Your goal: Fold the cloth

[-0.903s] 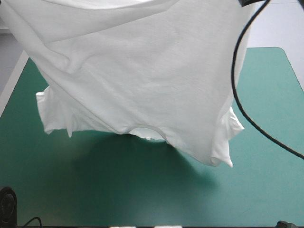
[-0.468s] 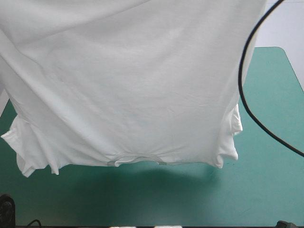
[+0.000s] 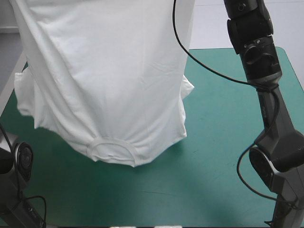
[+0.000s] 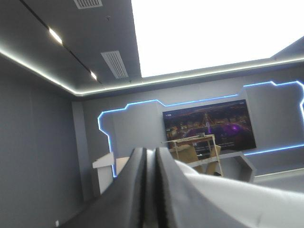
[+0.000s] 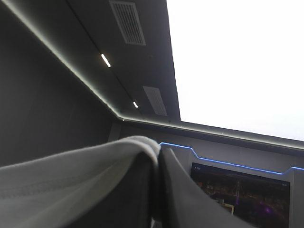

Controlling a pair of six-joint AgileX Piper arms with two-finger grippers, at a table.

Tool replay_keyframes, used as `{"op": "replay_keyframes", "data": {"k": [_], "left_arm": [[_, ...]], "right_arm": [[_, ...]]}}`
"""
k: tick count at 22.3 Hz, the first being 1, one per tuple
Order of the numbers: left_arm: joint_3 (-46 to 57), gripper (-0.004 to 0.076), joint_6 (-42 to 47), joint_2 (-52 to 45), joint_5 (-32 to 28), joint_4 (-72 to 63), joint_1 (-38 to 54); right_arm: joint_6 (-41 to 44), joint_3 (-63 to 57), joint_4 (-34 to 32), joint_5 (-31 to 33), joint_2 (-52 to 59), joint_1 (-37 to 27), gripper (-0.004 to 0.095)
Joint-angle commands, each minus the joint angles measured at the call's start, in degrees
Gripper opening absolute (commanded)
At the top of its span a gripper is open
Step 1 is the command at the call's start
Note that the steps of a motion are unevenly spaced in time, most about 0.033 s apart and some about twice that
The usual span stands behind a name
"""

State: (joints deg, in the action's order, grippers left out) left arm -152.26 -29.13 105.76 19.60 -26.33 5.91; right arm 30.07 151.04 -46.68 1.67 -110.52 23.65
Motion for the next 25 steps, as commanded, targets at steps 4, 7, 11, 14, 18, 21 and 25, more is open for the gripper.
{"op": "replay_keyframes", "data": {"k": [4,7,11,14,18,21,25], "left_arm": [[-2.62,0.0019,-5.66,-1.48,-7.85,-2.17,-0.30],[-2.50,0.0019,-6.65,-1.48,-7.14,-1.49,-0.30],[-2.50,0.0019,-5.47,3.43,5.68,0.91,-0.20],[-2.50,0.0019,0.09,9.44,15.19,-0.30,-0.20],[-2.50,0.0019,1.75,16.45,30.26,-2.10,-0.31],[-2.50,0.0019,7.91,21.88,41.95,-0.61,-0.31],[-2.50,0.0019,13.91,25.76,53.04,2.92,-0.31]], "right_arm": [[4.29,12.44,0.82,-4.51,0.67,-5.23,-0.0017],[4.29,12.49,5.17,3.60,0.54,-8.22,-0.0017],[-6.95,9.99,19.73,27.58,-2.20,-10.26,-0.0018],[-16.49,8.16,26.25,38.36,-4.14,-10.26,-0.0018],[-17.50,3.29,28.16,52.86,-8.51,-10.26,-0.0017],[-23.10,-2.24,35.42,65.03,-13.56,-10.26,-0.0018],[-26.60,-10.72,42.86,66.00,-14.17,-9.61,-0.0017]]}}
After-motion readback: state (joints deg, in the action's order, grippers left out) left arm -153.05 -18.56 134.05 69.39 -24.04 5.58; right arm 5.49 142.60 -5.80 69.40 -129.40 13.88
